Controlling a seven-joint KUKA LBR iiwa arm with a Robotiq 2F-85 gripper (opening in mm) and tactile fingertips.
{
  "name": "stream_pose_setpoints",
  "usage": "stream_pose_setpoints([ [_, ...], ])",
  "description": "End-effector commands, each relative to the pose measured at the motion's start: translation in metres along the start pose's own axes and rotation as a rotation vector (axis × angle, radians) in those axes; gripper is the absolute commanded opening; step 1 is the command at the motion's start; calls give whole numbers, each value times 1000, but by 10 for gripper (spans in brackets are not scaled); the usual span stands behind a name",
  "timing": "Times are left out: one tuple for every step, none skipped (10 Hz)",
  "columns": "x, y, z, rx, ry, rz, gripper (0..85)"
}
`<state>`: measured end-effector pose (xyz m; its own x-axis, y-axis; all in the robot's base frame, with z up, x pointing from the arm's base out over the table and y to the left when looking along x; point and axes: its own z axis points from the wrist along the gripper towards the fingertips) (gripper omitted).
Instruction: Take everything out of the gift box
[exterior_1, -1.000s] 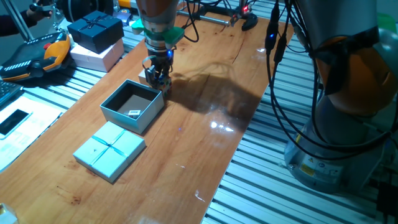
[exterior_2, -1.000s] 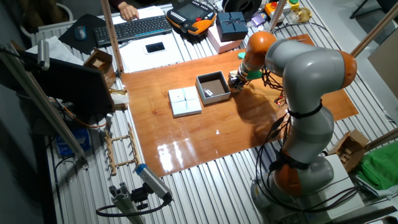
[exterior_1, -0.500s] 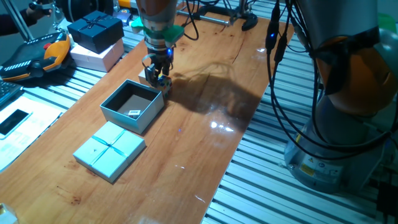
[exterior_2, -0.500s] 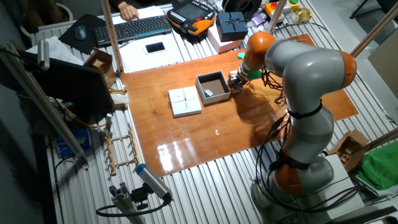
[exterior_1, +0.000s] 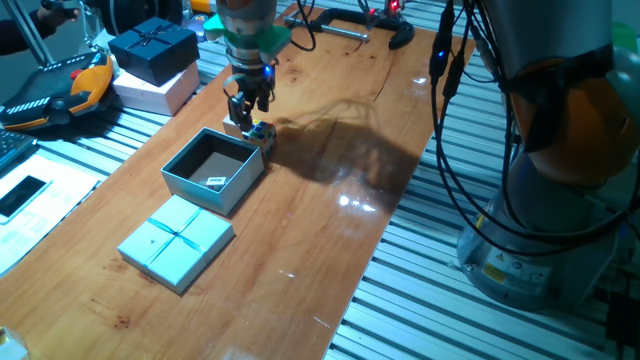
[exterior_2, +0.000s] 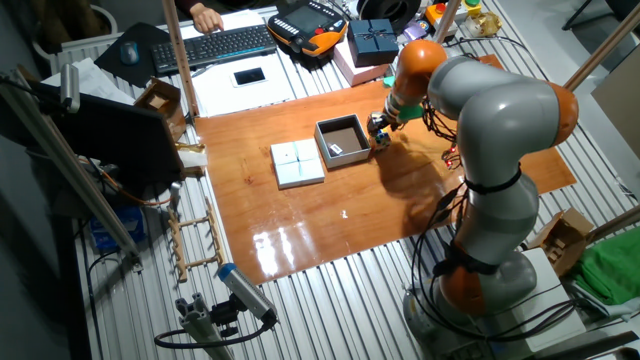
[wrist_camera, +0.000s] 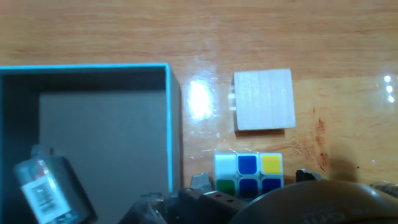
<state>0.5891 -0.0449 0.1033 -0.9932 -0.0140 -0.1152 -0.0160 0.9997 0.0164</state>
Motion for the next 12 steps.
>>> stream_pose_setpoints([
  [-6, 5, -10, -4, 4, -36, 667],
  [-14, 10, -21, -3, 12, -72, 640],
  [-19, 15, -30, 0, 12, -109, 620],
  [-23, 21, -34, 6, 11, -139, 610],
  [-26, 25, -36, 2, 3, -180, 593],
  [-27, 25, -37, -23, -1, -207, 577],
  [-29, 27, -37, -43, -3, -225, 563],
  [-31, 30, -37, -46, -4, -243, 557],
  [-34, 35, -38, -39, -3, -261, 550],
  [-36, 41, -40, -28, 0, -277, 547],
  [-37, 47, -41, -29, 1, -291, 547],
  [-37, 51, -40, -38, 4, -295, 543],
])
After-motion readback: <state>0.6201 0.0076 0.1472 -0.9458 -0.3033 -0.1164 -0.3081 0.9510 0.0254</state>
